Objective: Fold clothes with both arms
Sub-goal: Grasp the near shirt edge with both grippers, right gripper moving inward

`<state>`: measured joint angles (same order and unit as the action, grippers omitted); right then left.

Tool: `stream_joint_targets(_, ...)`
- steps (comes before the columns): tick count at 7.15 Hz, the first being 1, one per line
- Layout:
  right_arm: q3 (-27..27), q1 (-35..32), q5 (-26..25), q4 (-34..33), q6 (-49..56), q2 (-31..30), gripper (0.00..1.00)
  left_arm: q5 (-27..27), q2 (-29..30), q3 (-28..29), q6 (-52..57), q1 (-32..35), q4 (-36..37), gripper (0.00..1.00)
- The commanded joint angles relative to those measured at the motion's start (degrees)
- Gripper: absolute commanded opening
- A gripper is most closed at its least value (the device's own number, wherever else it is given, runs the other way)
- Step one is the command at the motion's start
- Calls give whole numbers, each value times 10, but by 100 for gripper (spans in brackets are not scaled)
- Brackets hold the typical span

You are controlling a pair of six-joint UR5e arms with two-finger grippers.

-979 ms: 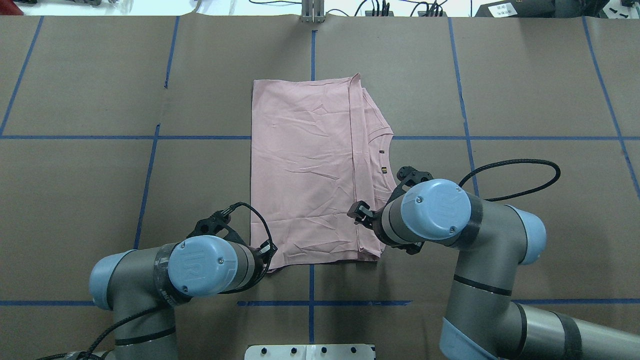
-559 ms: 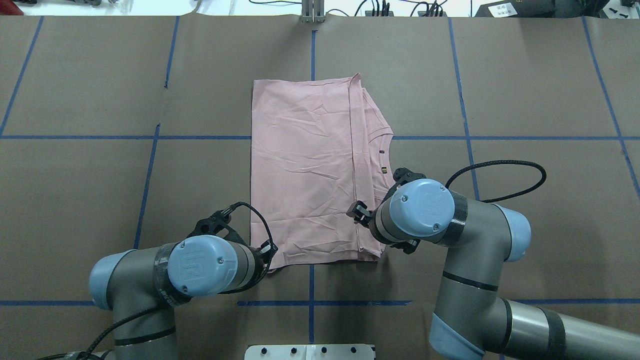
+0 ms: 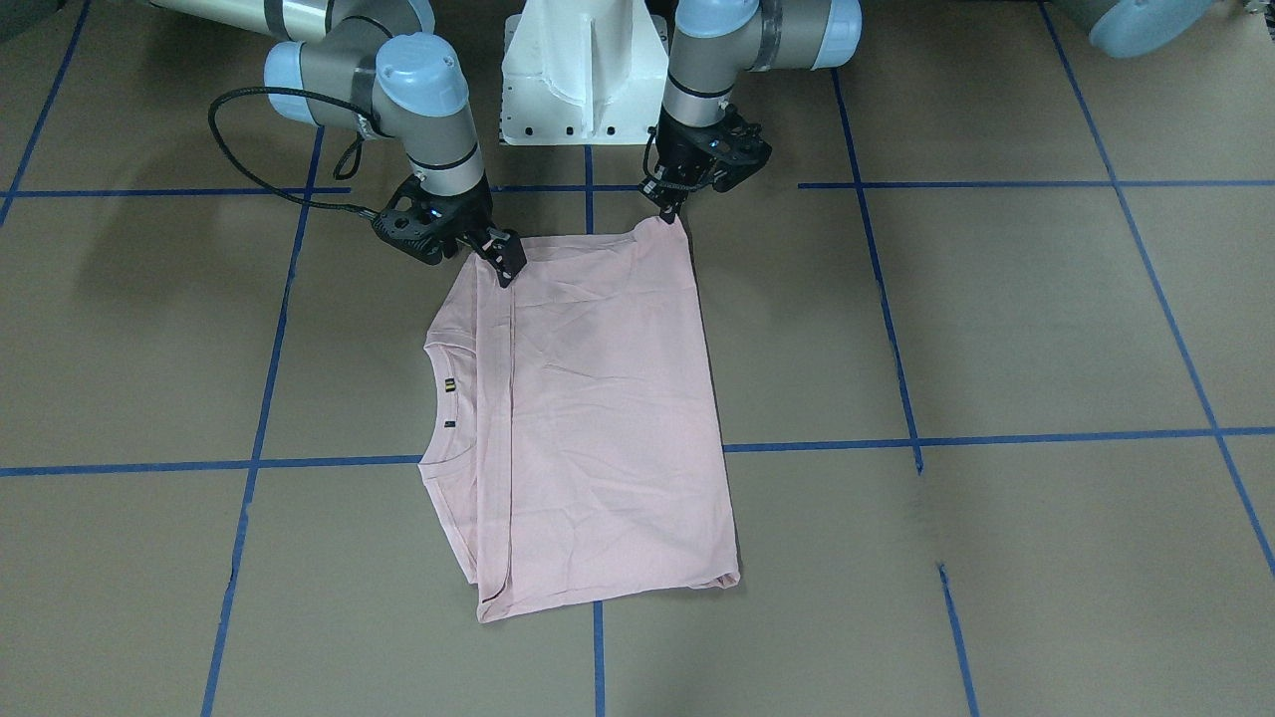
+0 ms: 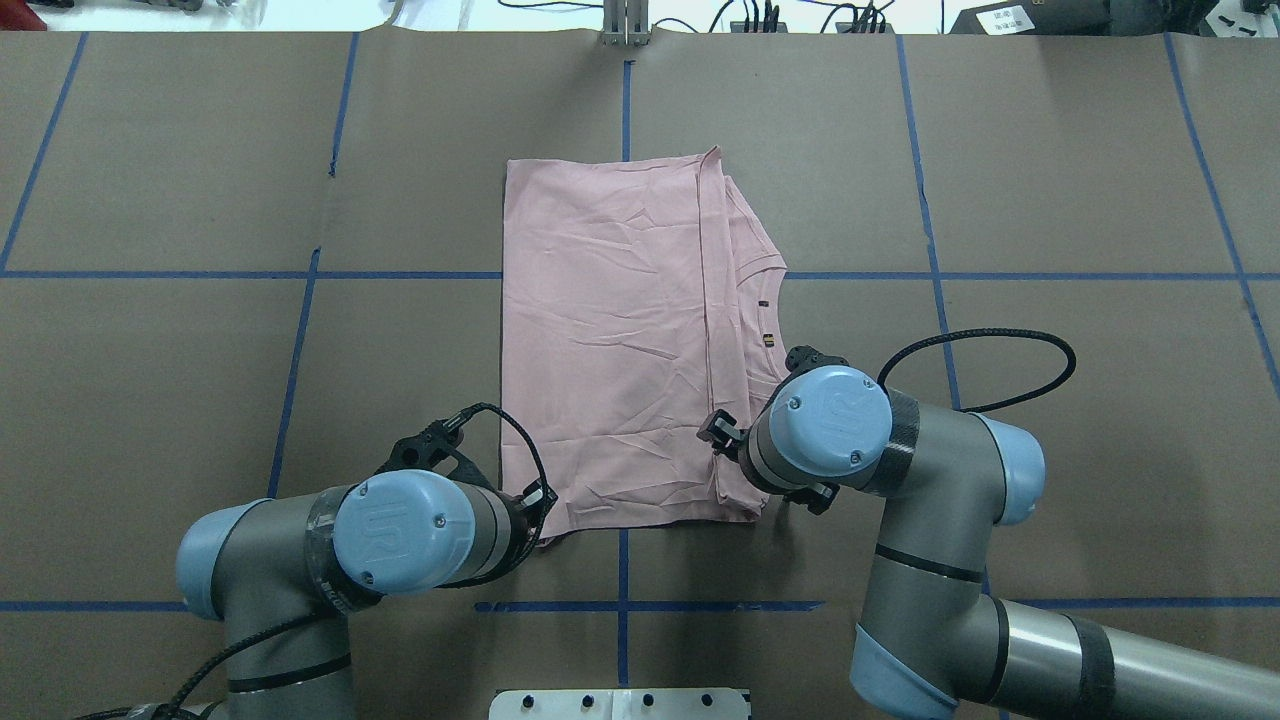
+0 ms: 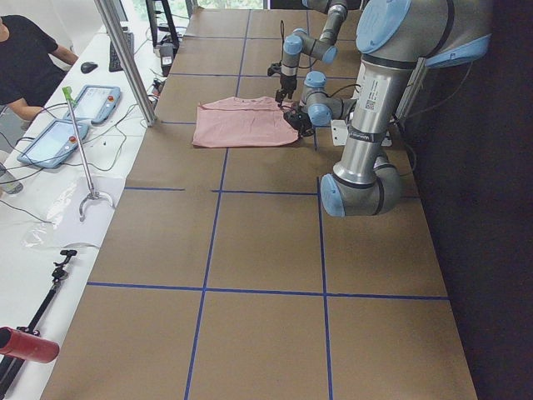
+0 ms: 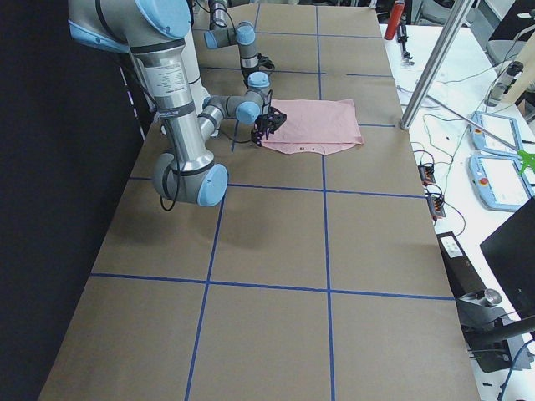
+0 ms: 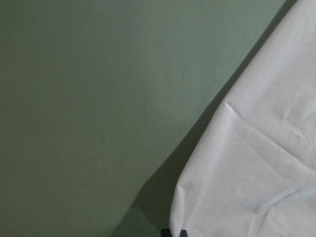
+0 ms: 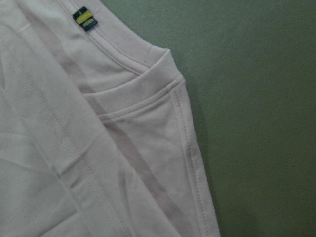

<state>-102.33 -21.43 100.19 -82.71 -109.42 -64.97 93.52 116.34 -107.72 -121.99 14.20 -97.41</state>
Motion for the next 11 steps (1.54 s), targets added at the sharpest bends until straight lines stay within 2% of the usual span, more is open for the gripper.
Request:
stream_joint_targets(1,-8,2,3,-1,-3,0,100,0,0,0,0,3,0,0)
stream_joint_targets(6,-4,11,3,-2,-3,-2,100,1,-1,1,0,3,0,0)
stream_joint_targets(7,-4,12,3,-2,-3,-2,92,1,0,0,1,3,0,0)
stream_joint_targets(8,-7,11,3,-2,-3,-2,51,1,-1,0,1,3,0,0)
stream_joint_targets(9,-7,11,4,-3,-2,-1,21,0,0,0,1,3,0,0)
stream_joint_targets(10,-8,11,4,-3,-2,-1,3,0,-1,1,0,3,0,0)
stream_joint_targets(11,-8,12,4,-3,-2,-1,0,1,-1,1,0,3,0,0)
